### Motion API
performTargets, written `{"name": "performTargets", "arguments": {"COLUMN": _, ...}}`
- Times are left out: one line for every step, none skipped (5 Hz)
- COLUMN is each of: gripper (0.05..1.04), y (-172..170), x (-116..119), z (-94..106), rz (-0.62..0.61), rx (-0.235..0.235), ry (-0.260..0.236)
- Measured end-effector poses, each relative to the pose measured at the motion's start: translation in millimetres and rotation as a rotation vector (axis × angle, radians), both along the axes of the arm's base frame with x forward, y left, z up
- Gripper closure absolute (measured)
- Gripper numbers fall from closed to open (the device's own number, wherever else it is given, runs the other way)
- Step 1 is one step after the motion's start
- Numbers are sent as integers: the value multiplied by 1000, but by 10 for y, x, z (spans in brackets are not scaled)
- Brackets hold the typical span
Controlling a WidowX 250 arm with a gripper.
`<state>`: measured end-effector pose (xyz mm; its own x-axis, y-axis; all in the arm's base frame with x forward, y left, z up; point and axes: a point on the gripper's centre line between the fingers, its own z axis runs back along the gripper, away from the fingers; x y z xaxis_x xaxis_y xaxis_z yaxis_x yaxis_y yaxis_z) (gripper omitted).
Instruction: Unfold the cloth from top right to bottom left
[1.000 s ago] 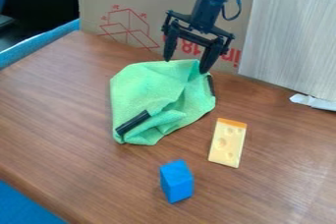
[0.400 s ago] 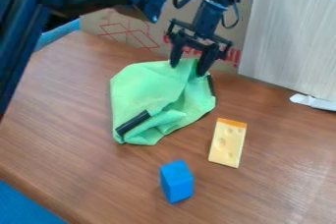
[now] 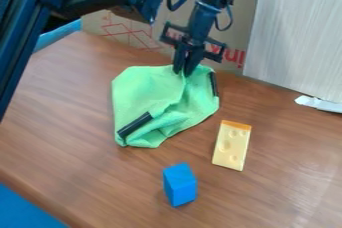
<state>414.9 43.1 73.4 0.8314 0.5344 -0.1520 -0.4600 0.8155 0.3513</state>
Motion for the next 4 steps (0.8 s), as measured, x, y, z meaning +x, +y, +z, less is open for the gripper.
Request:
{"name": "performTargets", "arguments": {"gripper": 1023, "y": 59, "x": -121, "z": 54, "rz": -5, "rx": -61, "ry": 24}}
{"name": "performTargets", "arguments": {"gripper": 1032, "y": 206, "x": -296, "z": 303, "rz": -27, "rx": -146, "ry": 2}}
{"name": "performTargets", "arguments": {"gripper": 1032, "y": 392, "x": -567, "z": 476, "rz": -56, "rx": -226, "ry": -22}}
{"name": "performTargets", "arguments": {"gripper": 1032, "y": 600, "x": -811, "z": 557, "rz": -86, "rx": -263, "ry": -25}}
